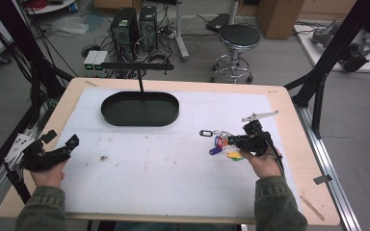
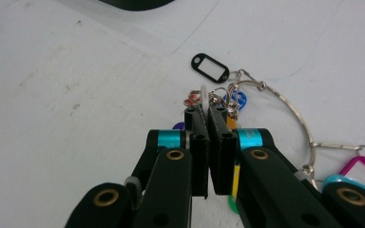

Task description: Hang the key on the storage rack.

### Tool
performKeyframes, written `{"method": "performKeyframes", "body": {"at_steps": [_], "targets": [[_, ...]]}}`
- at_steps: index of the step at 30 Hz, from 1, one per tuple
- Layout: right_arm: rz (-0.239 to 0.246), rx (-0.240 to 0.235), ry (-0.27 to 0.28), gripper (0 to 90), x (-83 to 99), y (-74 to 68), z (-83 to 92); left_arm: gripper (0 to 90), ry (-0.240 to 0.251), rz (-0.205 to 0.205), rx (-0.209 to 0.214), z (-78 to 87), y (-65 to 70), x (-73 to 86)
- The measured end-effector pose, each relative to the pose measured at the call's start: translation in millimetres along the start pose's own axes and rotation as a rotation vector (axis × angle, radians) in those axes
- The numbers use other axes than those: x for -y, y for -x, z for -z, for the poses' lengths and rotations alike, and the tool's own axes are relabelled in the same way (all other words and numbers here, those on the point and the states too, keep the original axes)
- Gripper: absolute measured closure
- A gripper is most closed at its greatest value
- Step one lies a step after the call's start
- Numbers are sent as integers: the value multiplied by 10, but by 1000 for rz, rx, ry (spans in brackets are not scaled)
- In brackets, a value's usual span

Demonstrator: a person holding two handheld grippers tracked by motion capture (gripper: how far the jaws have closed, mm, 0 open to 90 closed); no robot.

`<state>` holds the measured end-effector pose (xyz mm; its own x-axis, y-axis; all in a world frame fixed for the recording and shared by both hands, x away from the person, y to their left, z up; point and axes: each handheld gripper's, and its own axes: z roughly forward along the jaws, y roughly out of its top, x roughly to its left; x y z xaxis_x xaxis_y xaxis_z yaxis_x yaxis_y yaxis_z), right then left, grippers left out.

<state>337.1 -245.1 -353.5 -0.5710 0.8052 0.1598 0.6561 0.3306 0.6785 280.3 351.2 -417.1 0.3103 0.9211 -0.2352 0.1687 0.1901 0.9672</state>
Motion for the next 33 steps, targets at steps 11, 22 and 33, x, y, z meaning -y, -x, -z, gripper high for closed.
{"method": "performKeyframes", "body": {"at_steps": [11,22,33], "targets": [[27,-22,44,880,-187,-40,130,24,0,2,2,-3,2,1],[40,-51,90,880,-369,-105,226,24,0,3,1,-1,1,1],[77,-73,109,880,-574,-188,278,24,1,3,0,-1,0,1]]}}
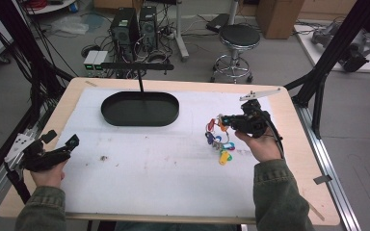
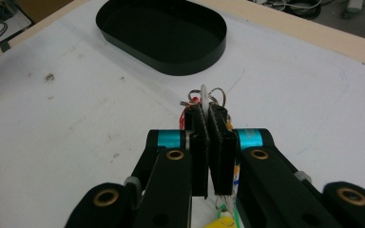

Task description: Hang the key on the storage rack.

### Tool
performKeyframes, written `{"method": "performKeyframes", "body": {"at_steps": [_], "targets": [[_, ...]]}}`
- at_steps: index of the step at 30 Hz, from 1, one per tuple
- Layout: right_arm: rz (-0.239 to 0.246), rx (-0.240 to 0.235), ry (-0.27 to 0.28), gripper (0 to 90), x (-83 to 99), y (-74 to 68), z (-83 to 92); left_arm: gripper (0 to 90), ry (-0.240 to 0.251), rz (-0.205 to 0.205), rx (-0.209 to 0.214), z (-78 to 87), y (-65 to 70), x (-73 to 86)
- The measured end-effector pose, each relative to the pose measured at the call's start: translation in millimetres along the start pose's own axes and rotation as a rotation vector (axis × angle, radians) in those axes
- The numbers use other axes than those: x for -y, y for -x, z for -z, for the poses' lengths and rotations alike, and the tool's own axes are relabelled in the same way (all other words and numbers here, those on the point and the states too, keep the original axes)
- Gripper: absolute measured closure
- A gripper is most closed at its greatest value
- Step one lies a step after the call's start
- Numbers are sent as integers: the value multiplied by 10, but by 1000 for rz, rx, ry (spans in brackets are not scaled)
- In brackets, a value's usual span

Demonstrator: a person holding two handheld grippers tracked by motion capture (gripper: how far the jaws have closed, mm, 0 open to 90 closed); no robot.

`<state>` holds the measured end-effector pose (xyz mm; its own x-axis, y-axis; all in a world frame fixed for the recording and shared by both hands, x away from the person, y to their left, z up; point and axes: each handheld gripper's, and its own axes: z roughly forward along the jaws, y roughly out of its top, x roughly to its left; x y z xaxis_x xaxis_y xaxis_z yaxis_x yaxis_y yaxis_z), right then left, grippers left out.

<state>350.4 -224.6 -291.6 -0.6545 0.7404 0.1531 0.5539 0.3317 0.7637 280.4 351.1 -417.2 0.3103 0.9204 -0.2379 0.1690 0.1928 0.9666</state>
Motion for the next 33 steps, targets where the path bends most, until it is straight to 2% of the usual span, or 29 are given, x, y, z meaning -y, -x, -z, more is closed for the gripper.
{"method": "performKeyframes", "body": {"at_steps": [11,21,25,26,33], "targets": [[36,-30,11,880,-244,-71,-60,24,-2,-1,-2,1,0,2],[66,-49,36,880,-495,-159,-43,24,0,0,0,2,3,1],[65,-64,43,880,-562,-169,-37,24,-2,-2,0,2,2,2],[69,-86,59,880,-615,-167,-34,24,-1,-1,0,2,2,2],[90,-107,72,879,-819,-179,-41,24,-1,-7,-7,-3,-7,4]]}}
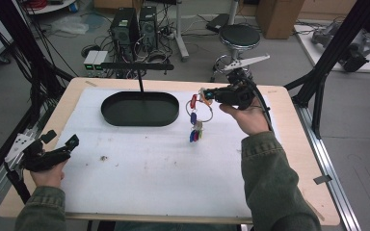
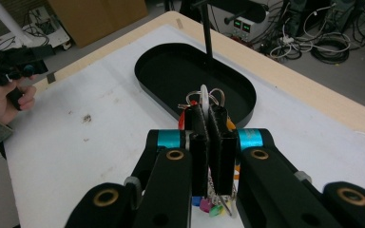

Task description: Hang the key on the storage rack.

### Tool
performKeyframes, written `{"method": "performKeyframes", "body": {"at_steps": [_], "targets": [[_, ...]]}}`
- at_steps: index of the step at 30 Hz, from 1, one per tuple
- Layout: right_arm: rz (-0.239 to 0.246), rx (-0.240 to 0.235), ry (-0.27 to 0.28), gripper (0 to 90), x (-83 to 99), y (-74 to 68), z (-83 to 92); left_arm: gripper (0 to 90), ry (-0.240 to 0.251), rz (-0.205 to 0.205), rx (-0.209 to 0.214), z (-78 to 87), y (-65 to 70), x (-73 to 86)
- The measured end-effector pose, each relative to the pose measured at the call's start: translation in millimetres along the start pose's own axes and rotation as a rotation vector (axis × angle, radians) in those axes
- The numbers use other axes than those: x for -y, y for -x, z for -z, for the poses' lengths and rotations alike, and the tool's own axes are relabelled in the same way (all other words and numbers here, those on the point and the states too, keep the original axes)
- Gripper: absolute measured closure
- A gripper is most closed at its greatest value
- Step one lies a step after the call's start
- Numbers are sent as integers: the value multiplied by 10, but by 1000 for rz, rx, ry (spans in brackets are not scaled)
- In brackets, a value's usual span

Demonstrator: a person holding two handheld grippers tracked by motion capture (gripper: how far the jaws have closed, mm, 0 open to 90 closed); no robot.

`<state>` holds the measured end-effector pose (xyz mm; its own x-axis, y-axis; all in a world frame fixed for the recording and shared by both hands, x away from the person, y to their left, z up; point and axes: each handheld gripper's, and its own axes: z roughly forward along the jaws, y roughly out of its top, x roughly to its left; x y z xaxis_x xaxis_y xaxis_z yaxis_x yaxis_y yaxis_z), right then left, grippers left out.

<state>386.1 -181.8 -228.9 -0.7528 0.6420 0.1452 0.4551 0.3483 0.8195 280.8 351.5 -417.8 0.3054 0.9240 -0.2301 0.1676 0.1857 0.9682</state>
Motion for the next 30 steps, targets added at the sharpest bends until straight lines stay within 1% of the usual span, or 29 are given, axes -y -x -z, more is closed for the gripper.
{"method": "performKeyframes", "body": {"at_steps": [3,7,11,12,15,17,18,23,25,28,29,30], "targets": [[8,-10,12,879,-105,2,-28,24,-1,-3,1,-4,5,2],[28,-27,10,879,-243,6,-84,24,2,0,4,-7,-1,1],[33,-40,13,879,-321,23,-129,24,3,4,5,-7,-8,3],[33,-41,11,880,-378,34,-162,24,1,5,6,-7,-9,3],[30,-59,26,879,-461,66,-214,24,2,10,3,2,-17,2],[21,-68,26,879,-505,75,-251,24,8,14,2,14,-24,4],[27,-70,28,879,-533,81,-279,24,10,19,-1,19,-29,5],[33,-88,26,879,-613,74,-356,24,11,26,2,16,-31,7],[43,-94,21,879,-680,65,-418,24,9,24,2,12,-27,9],[41,-95,17,879,-727,54,-442,24,11,26,3,15,-28,7],[41,-101,22,879,-780,30,-447,24,11,26,2,16,-31,8],[52,-99,29,879,-798,25,-450,24,11,26,1,14,-33,9]]}}
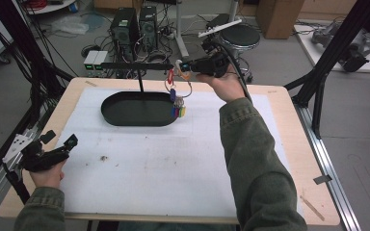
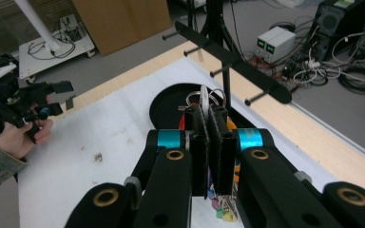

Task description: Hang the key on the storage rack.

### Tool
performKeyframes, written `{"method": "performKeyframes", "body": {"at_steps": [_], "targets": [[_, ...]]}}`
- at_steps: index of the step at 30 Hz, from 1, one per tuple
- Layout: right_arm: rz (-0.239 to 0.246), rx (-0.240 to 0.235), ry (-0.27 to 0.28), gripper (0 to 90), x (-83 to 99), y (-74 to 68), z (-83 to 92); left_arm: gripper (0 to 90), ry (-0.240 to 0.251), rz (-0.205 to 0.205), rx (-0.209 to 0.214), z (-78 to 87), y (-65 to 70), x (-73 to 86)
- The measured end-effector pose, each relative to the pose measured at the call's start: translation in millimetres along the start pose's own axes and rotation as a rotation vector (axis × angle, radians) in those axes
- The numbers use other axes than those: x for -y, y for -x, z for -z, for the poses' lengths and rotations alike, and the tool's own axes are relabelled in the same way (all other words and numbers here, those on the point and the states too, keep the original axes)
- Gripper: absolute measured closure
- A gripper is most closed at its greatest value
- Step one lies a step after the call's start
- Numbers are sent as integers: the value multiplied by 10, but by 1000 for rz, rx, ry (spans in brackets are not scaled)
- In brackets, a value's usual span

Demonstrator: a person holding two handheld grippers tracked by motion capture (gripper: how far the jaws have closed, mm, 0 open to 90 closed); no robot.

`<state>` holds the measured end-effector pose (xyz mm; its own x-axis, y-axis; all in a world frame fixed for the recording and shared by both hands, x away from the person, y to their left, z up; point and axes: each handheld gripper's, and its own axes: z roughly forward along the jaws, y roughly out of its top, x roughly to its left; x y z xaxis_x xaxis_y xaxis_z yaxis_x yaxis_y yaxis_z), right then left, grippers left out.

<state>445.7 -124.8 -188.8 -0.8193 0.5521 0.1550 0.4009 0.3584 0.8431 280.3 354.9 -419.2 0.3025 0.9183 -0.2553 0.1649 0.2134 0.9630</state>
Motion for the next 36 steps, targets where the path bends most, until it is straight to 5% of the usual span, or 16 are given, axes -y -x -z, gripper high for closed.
{"method": "performKeyframes", "body": {"at_steps": [17,27,36], "targets": [[7,-25,5,880,-366,83,-184,24,-4,-3,5,10,-5,0],[-24,-13,-12,880,-417,191,-402,24,0,1,6,10,-9,4],[-74,47,-31,880,-363,260,-615,24,6,10,-3,41,-32,4]]}}
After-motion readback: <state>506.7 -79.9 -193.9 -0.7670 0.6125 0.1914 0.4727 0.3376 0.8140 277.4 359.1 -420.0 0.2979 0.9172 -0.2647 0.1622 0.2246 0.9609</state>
